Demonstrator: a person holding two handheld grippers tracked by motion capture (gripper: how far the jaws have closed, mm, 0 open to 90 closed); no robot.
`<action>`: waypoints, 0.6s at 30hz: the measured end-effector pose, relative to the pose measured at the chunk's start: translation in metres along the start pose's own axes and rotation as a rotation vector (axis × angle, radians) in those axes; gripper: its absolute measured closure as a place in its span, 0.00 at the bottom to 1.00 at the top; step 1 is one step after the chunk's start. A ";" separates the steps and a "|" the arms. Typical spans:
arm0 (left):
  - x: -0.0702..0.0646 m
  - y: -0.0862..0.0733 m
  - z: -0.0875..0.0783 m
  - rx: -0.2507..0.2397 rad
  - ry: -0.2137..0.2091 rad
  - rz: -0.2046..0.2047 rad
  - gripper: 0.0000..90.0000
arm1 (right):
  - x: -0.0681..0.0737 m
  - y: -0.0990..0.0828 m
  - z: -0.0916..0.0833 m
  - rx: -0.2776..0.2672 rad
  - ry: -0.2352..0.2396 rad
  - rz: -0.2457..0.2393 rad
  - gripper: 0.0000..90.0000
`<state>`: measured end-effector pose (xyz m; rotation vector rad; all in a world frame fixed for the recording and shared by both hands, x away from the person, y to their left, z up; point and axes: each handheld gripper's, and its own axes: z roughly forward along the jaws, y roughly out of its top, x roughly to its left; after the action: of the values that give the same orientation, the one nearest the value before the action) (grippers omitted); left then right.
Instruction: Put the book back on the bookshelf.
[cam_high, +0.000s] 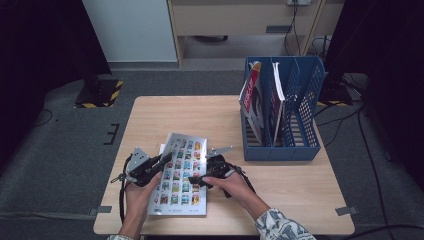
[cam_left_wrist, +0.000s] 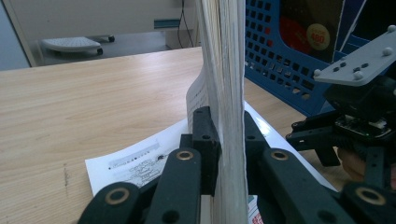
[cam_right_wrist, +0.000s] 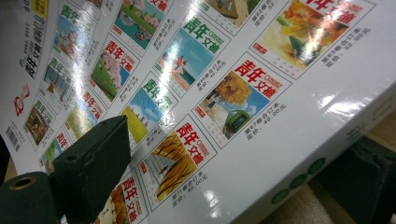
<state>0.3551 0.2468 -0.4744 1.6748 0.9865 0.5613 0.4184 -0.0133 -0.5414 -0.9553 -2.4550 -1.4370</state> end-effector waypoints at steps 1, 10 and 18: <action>0.001 -0.001 0.001 0.003 0.003 -0.003 0.91 | -0.001 0.000 -0.001 -0.003 0.004 0.005 0.12; 0.016 -0.014 0.016 0.113 0.061 -0.015 0.90 | -0.003 0.001 -0.002 -0.004 -0.014 0.000 0.19; 0.026 -0.024 0.022 0.208 0.163 -0.019 0.70 | -0.002 0.001 -0.001 -0.003 -0.024 -0.013 0.19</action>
<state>0.3784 0.2588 -0.5069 1.8222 1.2115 0.6073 0.4202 -0.0147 -0.5412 -0.9641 -2.4814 -1.4426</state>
